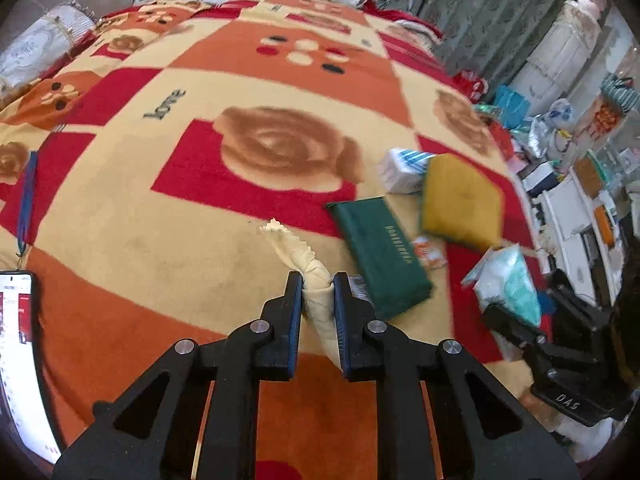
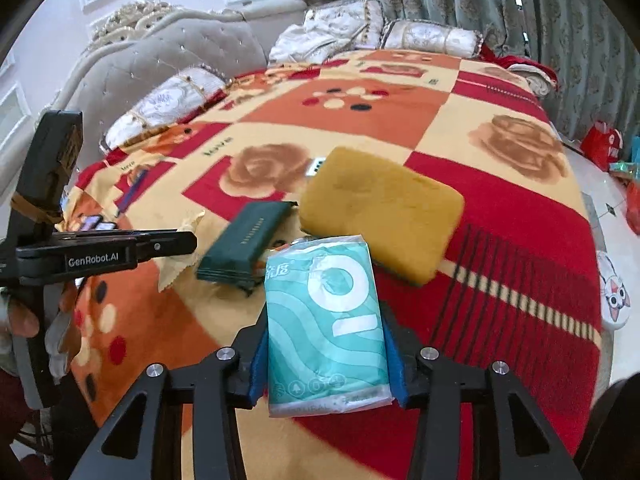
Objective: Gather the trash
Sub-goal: 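Carry the beige cloth and teal tissue pack in both grippers over the bin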
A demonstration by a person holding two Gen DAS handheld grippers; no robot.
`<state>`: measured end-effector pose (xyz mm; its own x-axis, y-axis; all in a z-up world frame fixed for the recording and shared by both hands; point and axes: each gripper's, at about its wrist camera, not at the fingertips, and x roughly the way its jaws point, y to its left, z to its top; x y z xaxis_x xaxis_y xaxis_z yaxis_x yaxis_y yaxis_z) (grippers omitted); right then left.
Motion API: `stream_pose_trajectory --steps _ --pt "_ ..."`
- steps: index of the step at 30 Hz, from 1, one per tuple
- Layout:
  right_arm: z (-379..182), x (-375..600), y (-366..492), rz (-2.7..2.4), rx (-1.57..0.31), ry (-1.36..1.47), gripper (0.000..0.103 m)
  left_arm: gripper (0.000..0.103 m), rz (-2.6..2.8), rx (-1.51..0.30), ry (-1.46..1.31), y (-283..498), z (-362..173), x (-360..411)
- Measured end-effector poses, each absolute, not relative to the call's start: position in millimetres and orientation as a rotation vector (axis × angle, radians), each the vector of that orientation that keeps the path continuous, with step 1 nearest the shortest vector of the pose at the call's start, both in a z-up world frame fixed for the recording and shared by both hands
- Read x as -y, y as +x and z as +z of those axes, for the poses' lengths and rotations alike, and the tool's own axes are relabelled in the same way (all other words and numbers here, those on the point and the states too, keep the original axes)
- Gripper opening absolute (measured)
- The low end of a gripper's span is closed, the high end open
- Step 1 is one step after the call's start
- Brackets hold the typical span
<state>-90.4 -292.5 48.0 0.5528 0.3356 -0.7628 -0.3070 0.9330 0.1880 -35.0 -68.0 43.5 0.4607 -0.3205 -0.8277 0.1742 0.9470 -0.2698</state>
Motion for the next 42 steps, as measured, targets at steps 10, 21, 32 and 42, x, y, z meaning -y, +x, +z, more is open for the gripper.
stream_pose_trajectory --steps 10,21,32,42 --pt "75.8 320.4 -130.8 0.326 -0.848 0.092 0.046 0.013 -0.441 -0.99 -0.123 -65.9 75.4 117.4" --pt "92.5 370.0 -159.9 0.224 -0.805 0.146 0.046 0.013 -0.546 -0.957 -0.028 -88.0 90.6 185.9" --pt "97.7 418.6 -183.3 0.12 -0.789 0.187 0.046 0.013 -0.644 -0.939 0.05 -99.8 97.8 248.0" --pt "94.9 463.2 -203.4 0.022 -0.785 0.241 0.046 0.013 -0.732 -0.933 0.108 -110.0 97.9 303.8"
